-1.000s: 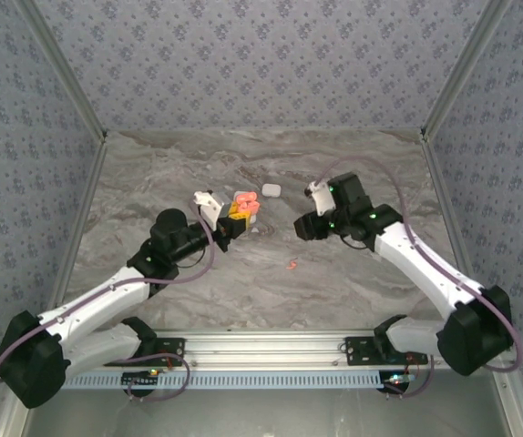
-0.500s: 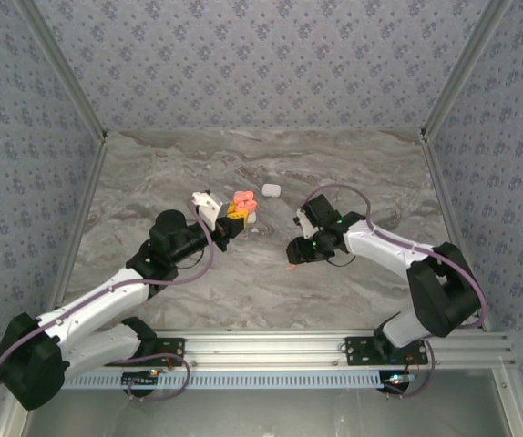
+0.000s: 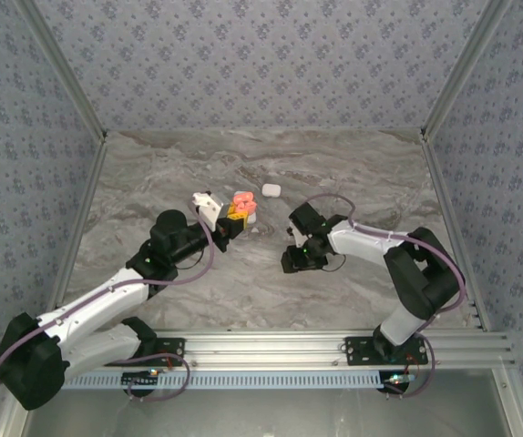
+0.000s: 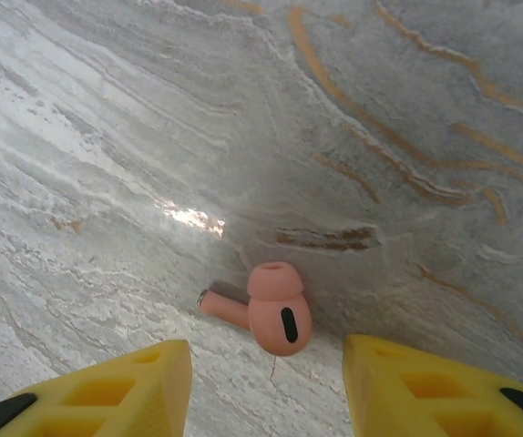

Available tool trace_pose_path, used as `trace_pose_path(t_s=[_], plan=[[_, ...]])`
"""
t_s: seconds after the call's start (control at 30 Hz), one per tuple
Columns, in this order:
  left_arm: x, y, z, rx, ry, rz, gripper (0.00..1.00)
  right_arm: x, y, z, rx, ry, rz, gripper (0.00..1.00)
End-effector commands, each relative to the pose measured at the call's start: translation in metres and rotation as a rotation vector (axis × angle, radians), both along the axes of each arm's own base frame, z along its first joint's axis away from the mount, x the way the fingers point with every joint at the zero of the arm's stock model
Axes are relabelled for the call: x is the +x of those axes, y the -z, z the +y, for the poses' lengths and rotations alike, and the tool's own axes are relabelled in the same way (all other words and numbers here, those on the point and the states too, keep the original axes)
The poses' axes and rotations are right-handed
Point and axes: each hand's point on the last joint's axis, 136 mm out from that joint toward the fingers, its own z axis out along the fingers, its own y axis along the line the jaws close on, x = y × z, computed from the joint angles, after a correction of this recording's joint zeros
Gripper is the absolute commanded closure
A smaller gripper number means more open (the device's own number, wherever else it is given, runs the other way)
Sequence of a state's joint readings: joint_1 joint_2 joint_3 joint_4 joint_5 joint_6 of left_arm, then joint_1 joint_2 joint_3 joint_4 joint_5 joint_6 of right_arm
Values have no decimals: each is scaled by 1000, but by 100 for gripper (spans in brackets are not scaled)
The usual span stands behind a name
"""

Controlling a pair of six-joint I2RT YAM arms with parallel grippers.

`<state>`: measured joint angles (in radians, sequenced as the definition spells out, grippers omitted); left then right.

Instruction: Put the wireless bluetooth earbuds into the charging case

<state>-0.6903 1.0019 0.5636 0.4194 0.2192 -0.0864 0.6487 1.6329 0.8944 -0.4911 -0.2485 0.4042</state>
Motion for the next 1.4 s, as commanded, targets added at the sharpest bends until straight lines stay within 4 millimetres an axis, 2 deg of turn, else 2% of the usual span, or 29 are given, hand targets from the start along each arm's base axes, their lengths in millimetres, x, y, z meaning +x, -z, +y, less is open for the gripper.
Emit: trace_pose_path(t_s=[0.0, 0.3, 0.63, 0.83, 1.0, 1.1, 1.37], plan=[[-3, -11, 0, -10, 3, -40, 100, 5, -5, 12, 18, -1, -4, 52], [-2, -12, 1, -8, 0, -44, 100, 16, -9, 28, 21, -49, -40, 54], [-3, -11, 1, -2, -4, -39, 100, 24, -4, 41, 19, -88, -57, 54], [-3, -11, 2, -3, -5, -39, 100, 35, -10, 29, -88, -101, -143, 50], [-3, -14, 6, -15, -23, -55, 100, 40, -20, 40, -80, -148, -181, 47], [-4, -15, 10, -20, -38, -59, 100, 39, -18, 45, -103, -163, -178, 47], [-6, -16, 16, -19, -55, -66, 100, 47, -7, 36, -241, -147, -220, 43]])
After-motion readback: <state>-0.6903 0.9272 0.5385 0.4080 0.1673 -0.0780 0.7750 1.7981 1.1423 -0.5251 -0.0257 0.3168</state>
